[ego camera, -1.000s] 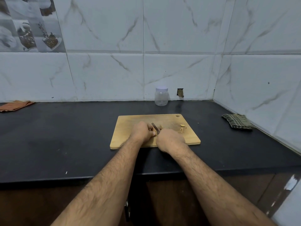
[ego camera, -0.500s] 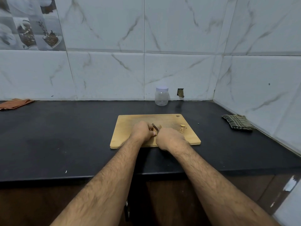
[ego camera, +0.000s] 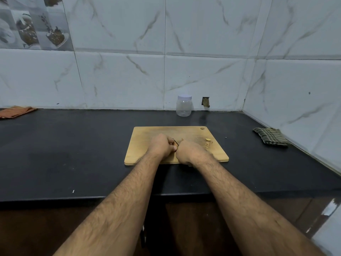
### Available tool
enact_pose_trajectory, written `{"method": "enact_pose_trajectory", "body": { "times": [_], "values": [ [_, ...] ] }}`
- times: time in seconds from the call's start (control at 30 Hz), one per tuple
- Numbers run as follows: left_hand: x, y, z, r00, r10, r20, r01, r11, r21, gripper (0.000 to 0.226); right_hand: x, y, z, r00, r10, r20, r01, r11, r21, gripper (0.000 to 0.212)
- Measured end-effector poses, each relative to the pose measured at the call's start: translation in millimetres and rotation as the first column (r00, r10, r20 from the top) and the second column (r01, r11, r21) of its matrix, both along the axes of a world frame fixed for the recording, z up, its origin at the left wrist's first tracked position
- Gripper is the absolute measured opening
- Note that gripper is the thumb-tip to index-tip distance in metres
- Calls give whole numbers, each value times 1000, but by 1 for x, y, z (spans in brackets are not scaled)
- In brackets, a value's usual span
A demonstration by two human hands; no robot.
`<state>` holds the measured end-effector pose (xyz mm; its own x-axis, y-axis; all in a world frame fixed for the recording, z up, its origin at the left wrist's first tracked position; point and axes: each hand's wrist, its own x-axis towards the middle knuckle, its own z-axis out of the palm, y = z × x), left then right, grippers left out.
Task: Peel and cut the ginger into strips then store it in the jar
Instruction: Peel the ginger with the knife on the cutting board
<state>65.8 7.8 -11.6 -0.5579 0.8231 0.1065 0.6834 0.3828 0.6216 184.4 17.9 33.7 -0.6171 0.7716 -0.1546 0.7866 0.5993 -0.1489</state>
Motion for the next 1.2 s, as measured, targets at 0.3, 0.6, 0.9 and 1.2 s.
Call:
{"method": "enact_pose_trajectory", "body": {
  "times": [0.3, 0.6, 0.9, 1.2],
  "values": [
    [0, 0, 1, 1000, 17, -17, -18, 1000, -18, 16, 28, -18, -4, 1000, 6, -1, -6, 999, 32, 29],
    [3, -2, 3, 999, 32, 1, -32, 999, -26, 28, 44, -22, -14, 995, -74, -68, 75, 997, 4, 24],
    [1, -2, 2, 1000, 19, -1, -19, 999, -51, 19, 50, -24, -12, 996, -81, -40, 80, 996, -38, 25],
    [2, -3, 2, 1000, 26, 9, -26, 999, -34, 24, 44, -19, -2, 983, -91, -158, 97, 995, 32, 25]
  ]
}}
